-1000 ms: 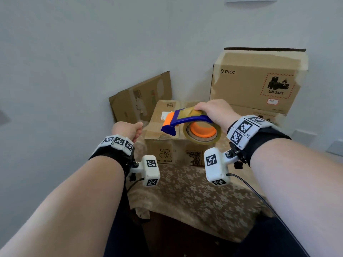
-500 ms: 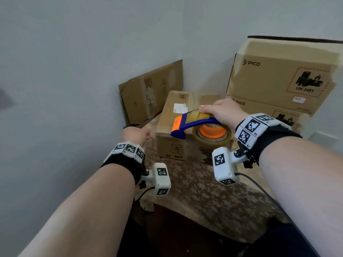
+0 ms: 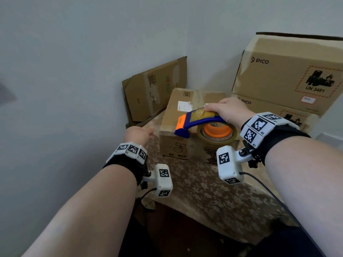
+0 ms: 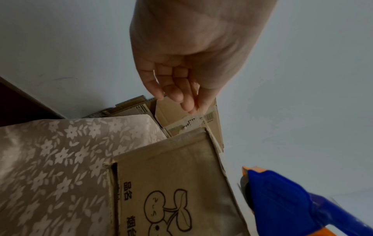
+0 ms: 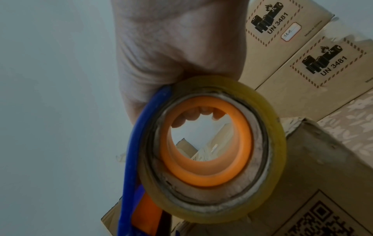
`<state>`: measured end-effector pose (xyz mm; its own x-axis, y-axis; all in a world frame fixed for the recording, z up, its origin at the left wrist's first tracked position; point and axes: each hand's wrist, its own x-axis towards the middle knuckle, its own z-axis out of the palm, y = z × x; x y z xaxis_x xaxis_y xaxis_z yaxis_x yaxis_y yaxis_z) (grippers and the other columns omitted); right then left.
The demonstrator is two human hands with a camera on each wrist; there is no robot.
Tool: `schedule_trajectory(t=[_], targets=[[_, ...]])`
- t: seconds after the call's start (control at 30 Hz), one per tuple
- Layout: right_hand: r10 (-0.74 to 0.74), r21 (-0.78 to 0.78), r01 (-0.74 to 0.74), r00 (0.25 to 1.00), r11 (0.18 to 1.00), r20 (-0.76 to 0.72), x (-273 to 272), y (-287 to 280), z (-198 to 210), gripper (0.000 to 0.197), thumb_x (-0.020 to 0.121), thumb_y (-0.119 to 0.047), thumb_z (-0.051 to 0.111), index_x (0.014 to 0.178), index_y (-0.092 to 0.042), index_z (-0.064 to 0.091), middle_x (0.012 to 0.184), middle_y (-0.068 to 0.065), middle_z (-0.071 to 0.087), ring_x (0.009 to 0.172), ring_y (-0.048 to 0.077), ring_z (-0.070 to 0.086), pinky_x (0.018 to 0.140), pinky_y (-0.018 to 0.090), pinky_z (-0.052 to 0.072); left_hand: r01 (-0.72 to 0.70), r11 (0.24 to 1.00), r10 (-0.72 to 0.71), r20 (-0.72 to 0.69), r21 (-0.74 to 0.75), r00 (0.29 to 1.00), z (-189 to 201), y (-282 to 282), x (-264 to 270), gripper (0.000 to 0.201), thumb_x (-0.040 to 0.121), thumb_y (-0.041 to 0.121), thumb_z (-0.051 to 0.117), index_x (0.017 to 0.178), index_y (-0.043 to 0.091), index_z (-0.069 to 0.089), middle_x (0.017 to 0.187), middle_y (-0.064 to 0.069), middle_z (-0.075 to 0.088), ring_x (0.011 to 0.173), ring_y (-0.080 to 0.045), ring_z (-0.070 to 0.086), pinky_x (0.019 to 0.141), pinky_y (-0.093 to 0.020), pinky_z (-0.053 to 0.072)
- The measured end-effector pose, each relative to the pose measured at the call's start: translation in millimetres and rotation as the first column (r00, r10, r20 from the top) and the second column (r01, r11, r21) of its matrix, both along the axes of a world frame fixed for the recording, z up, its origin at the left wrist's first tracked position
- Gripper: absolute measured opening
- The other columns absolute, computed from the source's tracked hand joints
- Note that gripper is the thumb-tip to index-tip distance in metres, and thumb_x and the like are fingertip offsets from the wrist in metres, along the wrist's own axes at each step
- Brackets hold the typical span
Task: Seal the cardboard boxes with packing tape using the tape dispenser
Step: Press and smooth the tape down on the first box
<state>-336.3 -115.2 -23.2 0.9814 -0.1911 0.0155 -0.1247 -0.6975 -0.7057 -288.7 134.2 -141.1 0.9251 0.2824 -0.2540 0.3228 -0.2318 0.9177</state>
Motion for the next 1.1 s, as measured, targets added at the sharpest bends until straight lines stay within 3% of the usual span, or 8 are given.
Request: schedule_trajectory(t=[0.27,0.37,0.5,0.73,0.83,0.9,1.0,1.1], targets=[[0.021,-0.158,-0.022,1.000,0.987,-0.011,2,5,1,0.043,0.079,-0.050,0.064,0.057,-0.015,0.052,0.057,0.001,0.048,0.059,0.018,0.049,0.059,0.029,0.038,0.022,0.991,-0.030,-0.057,-0.135,0.998,-11,-7,-1,0.014,0.088,0.023,0.062,0.089,0.010,0.063,0.082,-0.007,0.062,0.068,-0.017,0.058,0.051,-0.026,0.045],[0.040,-0.251,-0.042,0.999,0.967,-0.013,4,7,3,0.045,0.081,-0.050,0.062,0.056,-0.015,0.051,0.055,0.000,0.046,0.059,0.018,0.048,0.056,0.028,0.037,0.022,0.964,-0.049,-0.097,-0.265,0.994,-6,-13,-10,0.033,0.091,0.014,0.059,0.118,-0.004,0.058,0.115,-0.022,0.064,0.098,-0.031,0.066,0.071,-0.035,0.055],[0.050,-0.385,-0.057,0.998,0.921,-0.029,6,8,8,0.044,0.086,-0.051,0.056,0.075,-0.010,0.067,0.072,0.006,0.060,0.071,0.022,0.055,0.064,0.030,0.042,-0.011,0.889,-0.055,-0.132,-0.457,0.990,-5,-21,-18,0.028,0.093,0.007,0.057,0.114,-0.011,0.057,0.120,-0.024,0.061,0.112,-0.032,0.060,0.091,-0.037,0.052],[0.031,-0.613,0.009,0.998,0.790,0.055,10,18,9,0.029,0.097,-0.021,0.041,0.103,-0.013,0.068,0.096,0.009,0.067,0.089,0.030,0.059,0.073,0.033,0.048,-0.020,0.825,-0.041,-0.094,-0.565,0.995,-12,-45,-28,0.016,0.093,0.007,0.059,0.101,-0.006,0.062,0.119,-0.024,0.062,0.111,-0.029,0.061,0.089,-0.031,0.051],[0.051,-0.733,-0.021,0.999,0.680,0.018,4,19,2,0.060,0.095,-0.061,0.026,0.109,-0.019,0.065,0.111,0.014,0.061,0.114,0.036,0.047,0.092,0.044,0.039,-0.062,0.784,0.011,-0.085,-0.618,0.996,-18,-53,-31,0.019,0.092,0.008,0.060,0.103,-0.007,0.062,0.115,-0.022,0.064,0.109,-0.028,0.062,0.082,-0.028,0.052],[0.078,-0.840,-0.055,0.997,0.540,-0.015,-1,20,-2,0.090,0.075,-0.088,0.014,0.121,-0.026,0.061,0.126,0.012,0.055,0.125,0.033,0.041,0.106,0.051,0.026,-0.095,0.759,0.050,-0.088,-0.644,0.995,-20,-56,-33,0.022,0.091,0.010,0.062,0.105,-0.007,0.061,0.111,-0.020,0.065,0.105,-0.026,0.064,0.072,-0.024,0.053],[0.174,-0.942,-0.145,0.980,0.301,-0.095,-2,23,-3,0.113,0.052,-0.100,0.011,0.135,-0.033,0.048,0.137,0.008,0.047,0.134,0.029,0.032,0.113,0.057,0.009,-0.115,0.740,0.064,-0.101,-0.663,0.993,-22,-56,-34,0.012,0.089,0.011,0.064,0.088,-0.001,0.064,0.101,-0.016,0.067,0.100,-0.024,0.065,0.062,-0.020,0.052],[0.231,-0.963,-0.232,0.953,0.133,-0.198,1,25,-2,0.108,0.053,-0.098,0.034,0.140,-0.034,0.039,0.141,0.007,0.043,0.139,0.029,0.025,0.114,0.059,0.002,-0.120,0.771,0.081,-0.090,-0.626,0.993,-25,-56,-35,0.020,0.089,0.011,0.063,0.069,0.006,0.061,0.081,-0.012,0.064,0.091,-0.026,0.063,0.064,-0.024,0.053]])
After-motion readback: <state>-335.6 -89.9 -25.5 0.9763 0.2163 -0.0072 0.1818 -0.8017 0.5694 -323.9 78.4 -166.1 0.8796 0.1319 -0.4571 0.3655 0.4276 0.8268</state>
